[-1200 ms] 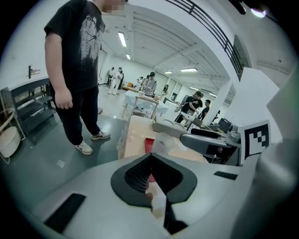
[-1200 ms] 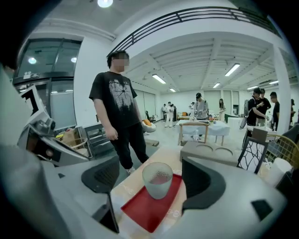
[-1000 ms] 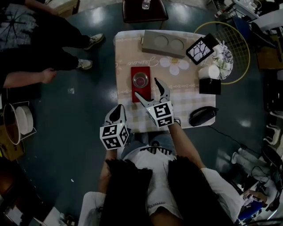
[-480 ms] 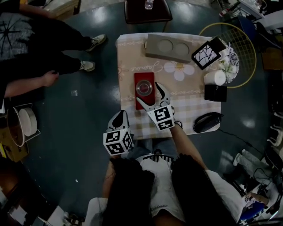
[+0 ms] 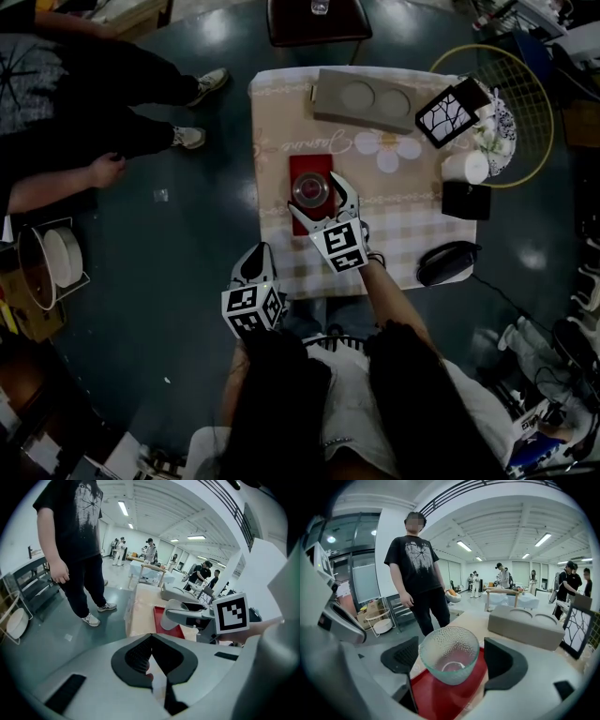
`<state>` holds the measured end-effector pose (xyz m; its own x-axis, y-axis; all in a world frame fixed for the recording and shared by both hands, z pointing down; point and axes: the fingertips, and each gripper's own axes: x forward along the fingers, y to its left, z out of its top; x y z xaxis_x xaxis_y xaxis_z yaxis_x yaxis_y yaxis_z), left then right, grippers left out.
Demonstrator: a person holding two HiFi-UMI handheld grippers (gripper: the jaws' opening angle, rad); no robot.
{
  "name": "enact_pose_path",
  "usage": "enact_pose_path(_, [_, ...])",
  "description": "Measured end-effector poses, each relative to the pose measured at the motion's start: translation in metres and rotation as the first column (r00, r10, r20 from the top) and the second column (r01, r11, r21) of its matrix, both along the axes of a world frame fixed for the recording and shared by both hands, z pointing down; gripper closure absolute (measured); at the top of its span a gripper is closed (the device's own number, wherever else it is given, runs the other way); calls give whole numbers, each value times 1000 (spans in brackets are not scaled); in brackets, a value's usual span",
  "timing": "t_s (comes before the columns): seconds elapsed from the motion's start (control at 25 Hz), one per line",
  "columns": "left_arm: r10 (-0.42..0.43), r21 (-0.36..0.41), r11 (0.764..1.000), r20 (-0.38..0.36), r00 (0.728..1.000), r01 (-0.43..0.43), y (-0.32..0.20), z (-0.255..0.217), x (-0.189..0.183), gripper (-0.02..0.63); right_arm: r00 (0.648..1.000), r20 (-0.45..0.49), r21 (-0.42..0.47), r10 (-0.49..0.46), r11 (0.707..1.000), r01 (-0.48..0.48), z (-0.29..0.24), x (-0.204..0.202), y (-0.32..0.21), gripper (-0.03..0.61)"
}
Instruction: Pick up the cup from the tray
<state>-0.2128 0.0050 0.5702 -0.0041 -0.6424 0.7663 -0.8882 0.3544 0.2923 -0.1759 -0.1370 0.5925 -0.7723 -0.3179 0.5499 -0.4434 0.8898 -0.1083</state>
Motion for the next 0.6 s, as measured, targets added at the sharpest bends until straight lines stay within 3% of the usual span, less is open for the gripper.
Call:
enact_pose_path(0.2, [-5, -37, 999, 5, 1000, 5, 9, 13, -3, 607, 998, -46, 38, -31, 999, 33, 6, -4, -4, 160])
enact_pose_path(0.6, [-17, -55, 998, 4, 1000, 17, 17, 17, -6, 607, 997, -74, -3, -38, 999, 38, 15, -8, 1, 160])
